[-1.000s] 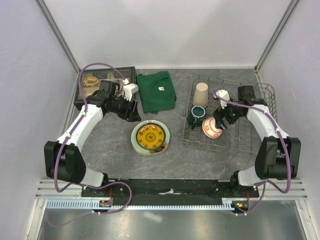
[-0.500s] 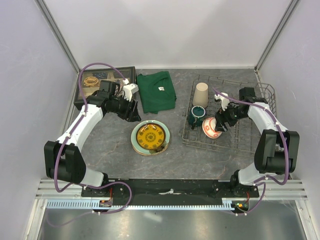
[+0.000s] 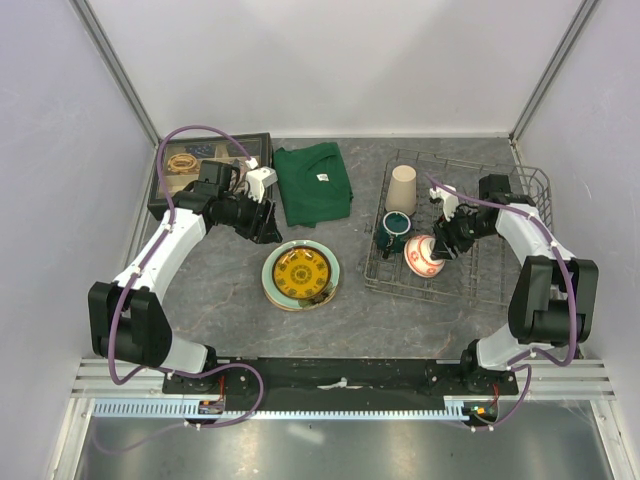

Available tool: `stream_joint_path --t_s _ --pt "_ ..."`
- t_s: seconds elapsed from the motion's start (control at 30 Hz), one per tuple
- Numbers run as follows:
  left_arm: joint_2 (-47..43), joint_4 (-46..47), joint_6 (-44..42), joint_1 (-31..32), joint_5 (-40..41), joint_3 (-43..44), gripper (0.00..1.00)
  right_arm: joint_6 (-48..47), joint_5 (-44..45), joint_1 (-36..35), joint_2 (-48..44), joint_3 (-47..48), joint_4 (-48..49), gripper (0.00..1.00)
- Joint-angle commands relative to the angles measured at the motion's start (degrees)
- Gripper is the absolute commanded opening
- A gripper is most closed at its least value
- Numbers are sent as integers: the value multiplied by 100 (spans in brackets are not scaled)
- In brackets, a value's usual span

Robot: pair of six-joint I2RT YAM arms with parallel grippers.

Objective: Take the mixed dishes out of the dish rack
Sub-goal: Pick up the bowl from the dish rack.

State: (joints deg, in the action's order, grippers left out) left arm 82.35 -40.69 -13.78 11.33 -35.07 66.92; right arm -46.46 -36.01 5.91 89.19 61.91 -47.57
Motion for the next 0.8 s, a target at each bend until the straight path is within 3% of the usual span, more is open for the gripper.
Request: stream_joint_path --t_s 0.0,0.43,0.77 --pt "-52 -18 -222 -8 -123 6 62 -135 -293 6 90 190 -50 54" --pt "-8 -18 -178 -8 -149 67 62 -144 -64 6 -103 304 -208 30" --pt "1 -18 -169 -8 -176 173 62 -250 -11 6 -498 620 -692 23"
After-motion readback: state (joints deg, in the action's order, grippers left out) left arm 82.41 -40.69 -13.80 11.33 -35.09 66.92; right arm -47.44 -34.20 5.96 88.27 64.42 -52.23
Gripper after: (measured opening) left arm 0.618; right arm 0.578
